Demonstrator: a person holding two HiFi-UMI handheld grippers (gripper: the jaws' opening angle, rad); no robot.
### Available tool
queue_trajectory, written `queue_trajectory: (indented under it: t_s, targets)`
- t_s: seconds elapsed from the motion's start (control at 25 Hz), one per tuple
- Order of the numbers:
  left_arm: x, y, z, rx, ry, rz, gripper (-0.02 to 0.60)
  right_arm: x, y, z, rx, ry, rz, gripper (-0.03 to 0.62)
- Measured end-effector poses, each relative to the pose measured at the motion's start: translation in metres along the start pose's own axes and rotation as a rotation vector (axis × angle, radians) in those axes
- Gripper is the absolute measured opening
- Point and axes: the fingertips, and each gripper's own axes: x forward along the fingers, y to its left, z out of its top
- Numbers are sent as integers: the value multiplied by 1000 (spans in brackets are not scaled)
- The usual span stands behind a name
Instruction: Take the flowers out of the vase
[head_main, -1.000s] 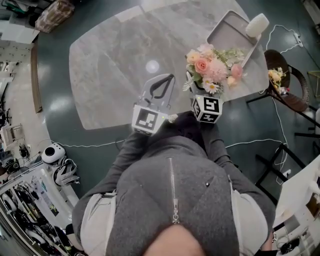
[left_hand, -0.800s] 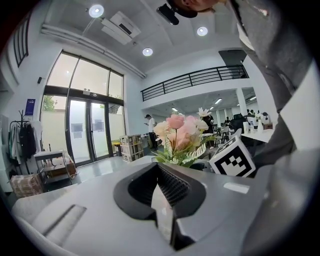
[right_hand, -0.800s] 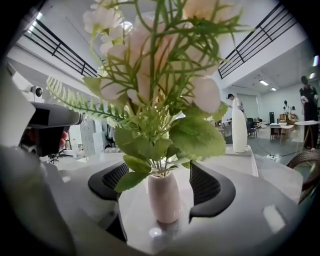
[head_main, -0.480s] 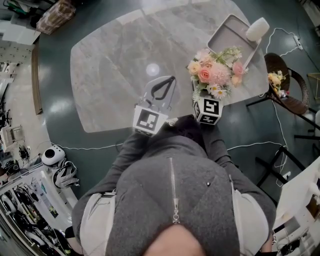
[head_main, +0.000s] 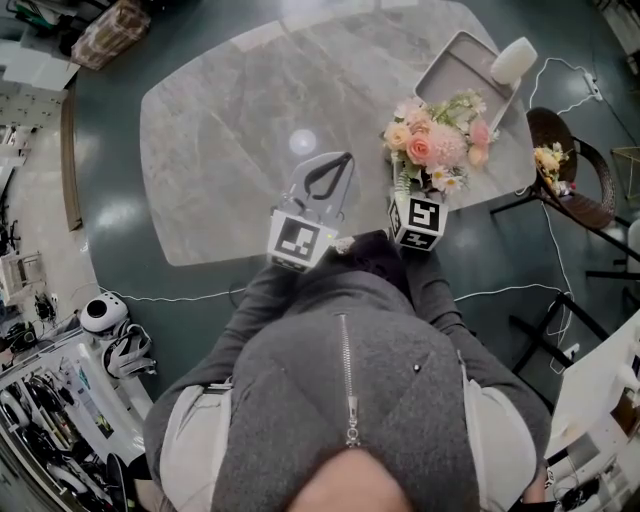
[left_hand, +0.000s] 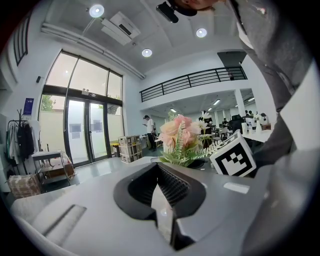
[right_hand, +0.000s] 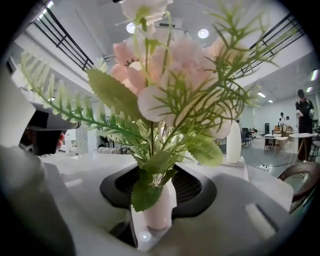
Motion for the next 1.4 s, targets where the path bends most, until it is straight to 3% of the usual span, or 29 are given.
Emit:
queue_trajectory:
  t_s: [0.72, 1.12, 1.4]
  targets:
    - [3, -10, 3, -7, -32, -38, 8, -6, -1, 14, -18, -8, -9, 103]
    - [8, -13, 4, -20, -51, -58, 8, -10, 1, 29, -90, -18, -23, 87]
    - [5, -16, 3, -18, -56, -70, 9, -17, 8, 44, -85, -21, -5, 78]
